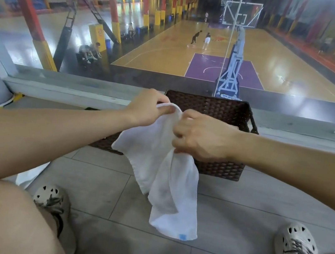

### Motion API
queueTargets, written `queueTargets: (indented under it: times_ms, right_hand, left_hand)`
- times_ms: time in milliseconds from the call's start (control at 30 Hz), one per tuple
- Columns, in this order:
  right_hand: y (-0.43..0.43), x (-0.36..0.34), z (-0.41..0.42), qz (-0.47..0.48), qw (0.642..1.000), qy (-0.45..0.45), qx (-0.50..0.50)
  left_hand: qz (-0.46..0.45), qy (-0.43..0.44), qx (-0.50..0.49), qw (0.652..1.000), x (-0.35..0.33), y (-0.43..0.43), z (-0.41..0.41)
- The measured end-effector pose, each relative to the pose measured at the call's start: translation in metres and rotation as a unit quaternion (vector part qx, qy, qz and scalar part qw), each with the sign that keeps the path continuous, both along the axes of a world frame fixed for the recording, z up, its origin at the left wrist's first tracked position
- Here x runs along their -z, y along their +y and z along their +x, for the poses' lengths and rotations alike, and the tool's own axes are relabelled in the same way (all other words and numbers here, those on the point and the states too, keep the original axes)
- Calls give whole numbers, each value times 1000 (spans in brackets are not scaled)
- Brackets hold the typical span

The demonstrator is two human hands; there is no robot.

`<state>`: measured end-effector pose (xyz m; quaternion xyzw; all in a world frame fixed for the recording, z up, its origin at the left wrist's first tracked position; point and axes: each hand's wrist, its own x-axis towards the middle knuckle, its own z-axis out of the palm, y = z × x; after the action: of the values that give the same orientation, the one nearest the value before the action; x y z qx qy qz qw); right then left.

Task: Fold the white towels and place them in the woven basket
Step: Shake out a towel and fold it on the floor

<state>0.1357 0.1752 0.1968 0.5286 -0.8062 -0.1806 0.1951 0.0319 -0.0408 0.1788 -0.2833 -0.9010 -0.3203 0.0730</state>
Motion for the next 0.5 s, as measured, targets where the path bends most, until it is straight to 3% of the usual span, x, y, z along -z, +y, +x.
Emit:
queueTargets:
  times_ms: [67,200,367,500]
  right_hand:
    - [6,-8,-3,-72,991,5,116]
    - [11,-19,-8,-141,932,-62,329]
    - [12,-20,-6,-239,899,-62,362]
    - [16,-32,0,-291,889,-25,352]
  left_hand:
    - [-1,-20,4,1000,5,-7,-2]
    - [11,-12,4,1000,8,-4,14]
    - [-120,134,102,978,12,-4,31]
    - [-105,107,62,987,15,-3,41]
